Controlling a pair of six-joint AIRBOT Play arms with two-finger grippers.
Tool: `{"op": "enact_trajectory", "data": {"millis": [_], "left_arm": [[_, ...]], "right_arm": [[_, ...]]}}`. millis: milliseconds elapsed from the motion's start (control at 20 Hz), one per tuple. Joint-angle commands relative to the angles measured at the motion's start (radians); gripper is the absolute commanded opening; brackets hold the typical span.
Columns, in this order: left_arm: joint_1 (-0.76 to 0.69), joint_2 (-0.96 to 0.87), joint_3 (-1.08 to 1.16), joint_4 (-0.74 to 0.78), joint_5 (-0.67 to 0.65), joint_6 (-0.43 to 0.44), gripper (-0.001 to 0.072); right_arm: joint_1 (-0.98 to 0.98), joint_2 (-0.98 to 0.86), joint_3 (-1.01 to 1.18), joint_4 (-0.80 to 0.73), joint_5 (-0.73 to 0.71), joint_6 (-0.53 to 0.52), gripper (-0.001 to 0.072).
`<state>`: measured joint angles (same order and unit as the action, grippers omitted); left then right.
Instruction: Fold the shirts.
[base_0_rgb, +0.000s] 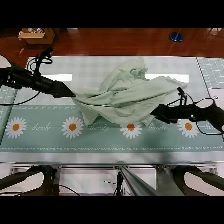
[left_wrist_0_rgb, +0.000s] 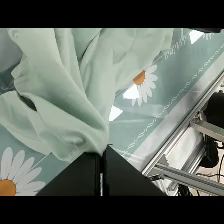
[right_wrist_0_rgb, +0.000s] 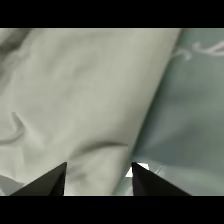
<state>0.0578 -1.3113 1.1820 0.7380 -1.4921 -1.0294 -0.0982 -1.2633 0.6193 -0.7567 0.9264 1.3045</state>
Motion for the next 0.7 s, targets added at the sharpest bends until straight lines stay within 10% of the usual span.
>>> {"op": "enact_trajectory", "data": {"millis": [0,100,250,650], "left_arm": [[0.000,-0.001,0.000,0.000,-0.001,0.008,0.0020],[0.000,-0.001,0.000,0.000,0.000,0.008,0.0020],[0.000,-0.001,0.000,0.000,0.000,0.016,0.0020],[0.106,0.109,0.248,-0.005,0.013,-0.033,0.0019]], "right_arm": [[0.121,-0.070,-0.009,0.012,-0.067,0.058,0.0486],[0.176,-0.114,-0.009,0.036,-0.101,0.068,0.0454],[0.206,-0.113,-0.002,0.127,-0.163,0.063,0.0023],[0.072,0.311,0.331,0.137,0.028,0.046,0.0020]]}}
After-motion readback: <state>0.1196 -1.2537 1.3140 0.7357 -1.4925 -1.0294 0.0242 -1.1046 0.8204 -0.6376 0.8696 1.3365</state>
